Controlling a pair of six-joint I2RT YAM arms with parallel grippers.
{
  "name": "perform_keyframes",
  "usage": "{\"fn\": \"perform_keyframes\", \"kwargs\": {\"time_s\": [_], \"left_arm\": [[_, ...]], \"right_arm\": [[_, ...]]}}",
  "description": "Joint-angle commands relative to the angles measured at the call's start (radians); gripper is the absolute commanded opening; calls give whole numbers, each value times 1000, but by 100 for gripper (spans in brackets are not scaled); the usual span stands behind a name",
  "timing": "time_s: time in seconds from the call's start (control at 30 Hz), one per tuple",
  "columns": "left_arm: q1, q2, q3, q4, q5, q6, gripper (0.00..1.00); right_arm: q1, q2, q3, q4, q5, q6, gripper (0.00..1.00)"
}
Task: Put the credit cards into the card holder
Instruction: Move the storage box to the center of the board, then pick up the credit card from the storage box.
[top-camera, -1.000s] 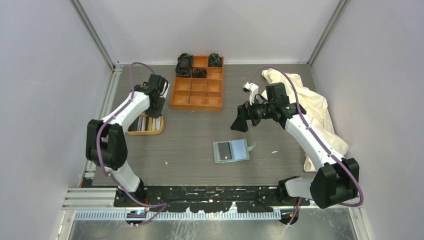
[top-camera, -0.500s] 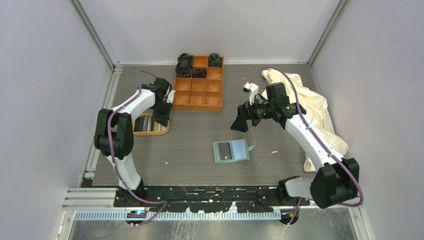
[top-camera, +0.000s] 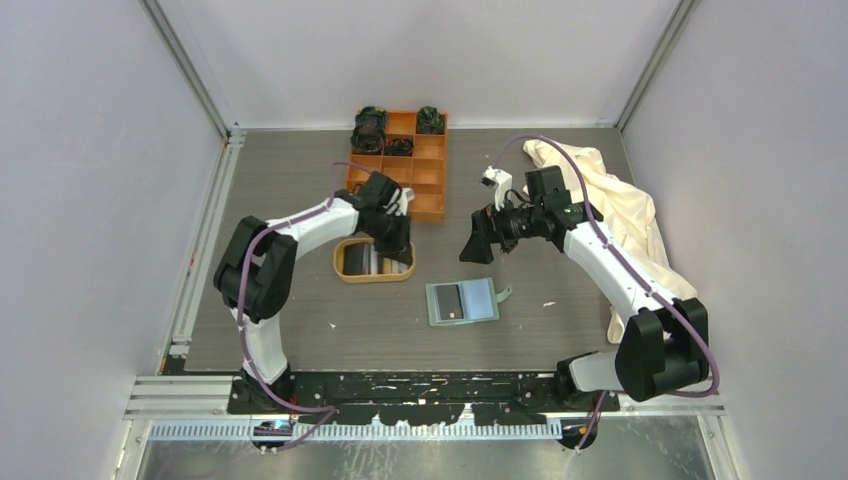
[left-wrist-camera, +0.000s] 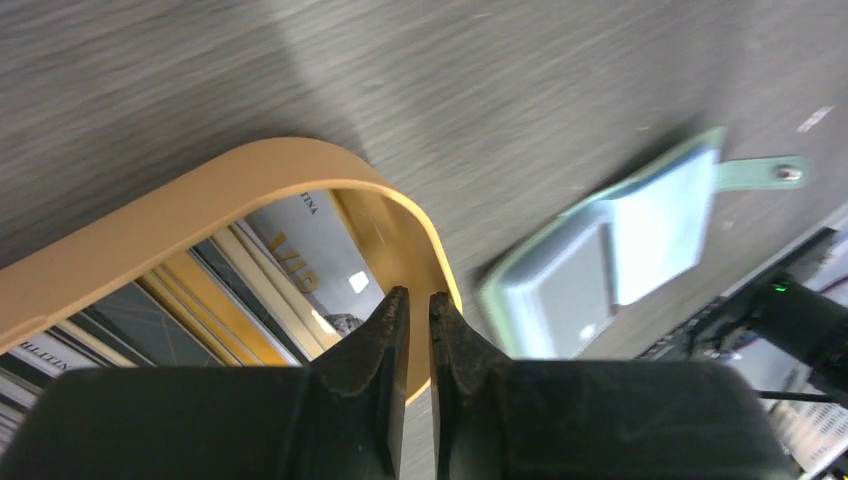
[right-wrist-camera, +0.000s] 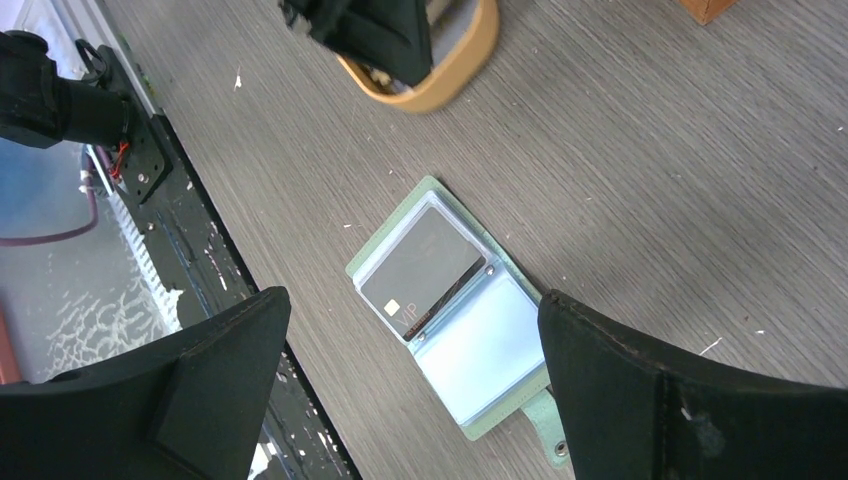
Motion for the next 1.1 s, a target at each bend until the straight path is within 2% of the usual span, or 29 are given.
{"fn": "perform_keyframes", "kwargs": {"time_s": [0.0, 0.1, 0.27, 0.43, 0.5, 0.6, 0.73, 0.8, 0.9, 1.07], "left_arm": [[-56, -33, 19, 259, 62, -183, 16], [-57, -133, -20, 331, 11, -199, 18], [-56, -400, -176, 383, -153, -133, 31], [-22, -717, -458, 413, -353, -73, 54], [9, -822, -575, 440, -423, -85, 62], [69, -940, -708, 485, -447, -127, 71], [154, -973, -787, 523, -389, -181, 72], [183, -952, -787, 528, -336, -191, 72], [206, -891, -766, 535, -291, -194, 70], [217, -797, -747, 569, -232, -203, 66]], "right_arm": [[4, -5, 15, 30, -16, 7, 99], [3, -3, 12, 34, -25, 9, 99], [2, -5, -9, 73, -74, 32, 99], [55, 9, -33, 145, -72, 63, 99], [102, 25, -21, 157, -16, 60, 99], [196, 73, 26, 173, 81, 84, 97], [278, 197, 93, 260, 173, 235, 92], [291, 273, 145, 286, 222, 335, 85], [312, 386, 236, 268, 271, 401, 72], [356, 481, 299, 272, 338, 458, 68]]}}
